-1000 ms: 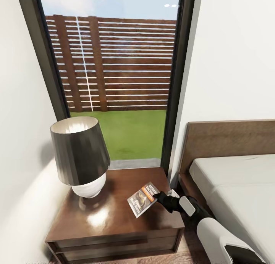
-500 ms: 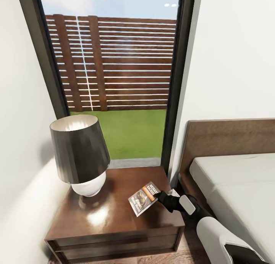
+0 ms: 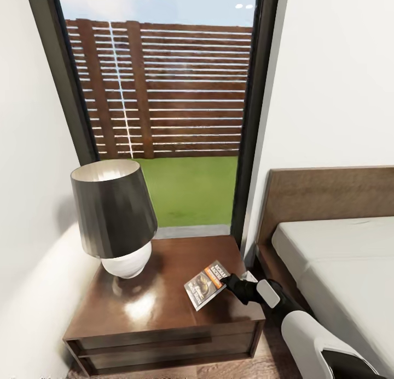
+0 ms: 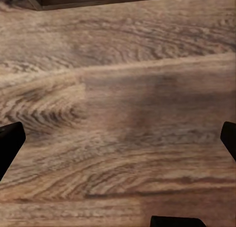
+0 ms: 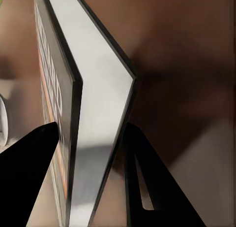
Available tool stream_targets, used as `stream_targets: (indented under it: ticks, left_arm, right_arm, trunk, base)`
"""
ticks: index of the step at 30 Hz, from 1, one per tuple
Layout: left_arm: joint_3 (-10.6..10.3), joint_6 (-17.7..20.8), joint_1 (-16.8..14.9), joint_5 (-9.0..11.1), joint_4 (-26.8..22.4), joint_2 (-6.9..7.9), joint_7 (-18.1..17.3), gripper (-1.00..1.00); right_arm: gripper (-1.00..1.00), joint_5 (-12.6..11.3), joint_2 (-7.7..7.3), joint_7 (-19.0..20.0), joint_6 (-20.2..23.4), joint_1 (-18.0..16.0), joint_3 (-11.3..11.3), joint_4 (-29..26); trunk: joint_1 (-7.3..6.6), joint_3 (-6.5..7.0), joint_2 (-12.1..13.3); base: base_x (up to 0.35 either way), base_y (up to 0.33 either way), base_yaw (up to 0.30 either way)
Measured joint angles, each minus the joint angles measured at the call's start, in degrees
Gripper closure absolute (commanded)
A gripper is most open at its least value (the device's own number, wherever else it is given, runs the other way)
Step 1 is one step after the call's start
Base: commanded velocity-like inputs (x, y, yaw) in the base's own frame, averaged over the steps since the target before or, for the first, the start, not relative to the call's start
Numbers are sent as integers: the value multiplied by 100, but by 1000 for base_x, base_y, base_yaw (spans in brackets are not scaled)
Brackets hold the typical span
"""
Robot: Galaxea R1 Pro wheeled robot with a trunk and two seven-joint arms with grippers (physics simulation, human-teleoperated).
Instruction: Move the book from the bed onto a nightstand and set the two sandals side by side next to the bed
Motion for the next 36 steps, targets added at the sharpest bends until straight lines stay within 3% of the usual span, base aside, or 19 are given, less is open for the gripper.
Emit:
stream_targets:
  ticks: [6, 23, 36]
  left_arm:
    - [0, -3, 0, 0, 0, -2, 0, -100]
    - [-7, -6, 0, 0, 0, -7, 0, -100]
    - [-9, -7, 0, 0, 0, -22, 0, -100]
  right_arm:
    - [100, -9, 7, -4, 0, -28, -3, -1]
    - [100, -7, 27, -12, 7, -180, -1, 9]
    - [100, -9, 23, -12, 8, -233, -3, 13]
  trunk:
    - [1, 0, -2]
    - [286, -233, -521]
    - [286, -234, -523]
  base:
    - [0, 0, 0]
    - [0, 0, 0]
    - [0, 0, 0]
